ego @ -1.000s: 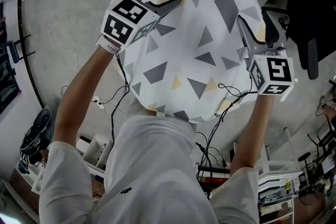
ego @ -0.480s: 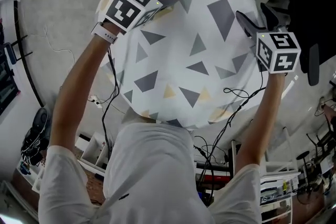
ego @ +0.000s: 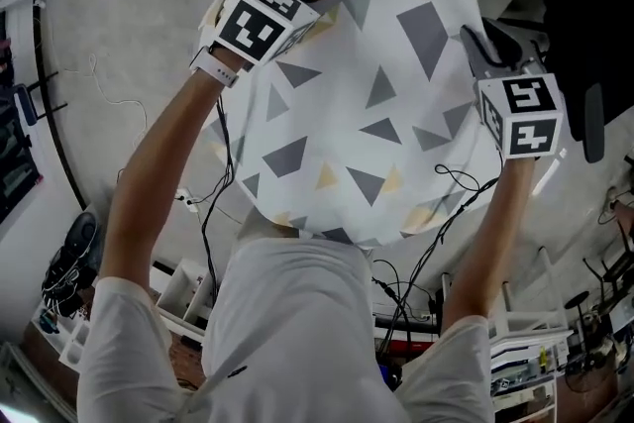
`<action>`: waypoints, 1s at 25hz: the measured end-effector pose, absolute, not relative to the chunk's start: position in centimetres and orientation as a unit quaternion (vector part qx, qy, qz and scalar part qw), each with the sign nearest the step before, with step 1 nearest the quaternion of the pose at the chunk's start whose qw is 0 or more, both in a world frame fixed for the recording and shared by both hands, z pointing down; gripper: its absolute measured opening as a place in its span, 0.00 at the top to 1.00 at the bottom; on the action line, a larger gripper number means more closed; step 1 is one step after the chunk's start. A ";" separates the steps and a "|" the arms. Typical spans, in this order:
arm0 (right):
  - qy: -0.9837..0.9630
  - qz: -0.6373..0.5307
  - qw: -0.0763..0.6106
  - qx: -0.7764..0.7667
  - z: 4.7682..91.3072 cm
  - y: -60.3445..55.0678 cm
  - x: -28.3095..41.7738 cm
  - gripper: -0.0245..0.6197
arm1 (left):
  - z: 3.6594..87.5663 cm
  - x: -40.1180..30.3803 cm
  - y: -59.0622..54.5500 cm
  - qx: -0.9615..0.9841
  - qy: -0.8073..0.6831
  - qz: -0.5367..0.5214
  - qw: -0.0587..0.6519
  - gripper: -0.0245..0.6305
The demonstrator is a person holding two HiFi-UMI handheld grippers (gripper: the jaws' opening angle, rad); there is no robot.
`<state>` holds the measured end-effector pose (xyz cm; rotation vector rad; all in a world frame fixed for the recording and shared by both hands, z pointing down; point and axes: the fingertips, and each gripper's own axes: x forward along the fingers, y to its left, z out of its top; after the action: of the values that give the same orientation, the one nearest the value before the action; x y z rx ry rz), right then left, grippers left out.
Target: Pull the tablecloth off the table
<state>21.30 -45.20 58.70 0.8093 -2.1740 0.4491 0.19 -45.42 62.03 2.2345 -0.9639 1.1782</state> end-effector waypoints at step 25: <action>-0.849 0.062 0.267 0.452 38.6 -31.3 16.4 0.89 | 42.4 -3.2 -32.9 0.842 -0.405 0.339 0.109 0.88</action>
<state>16.44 -31.25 38.61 1.2196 -2.2916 0.1664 -3.20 -32.87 42.37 2.4765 -1.1908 0.9974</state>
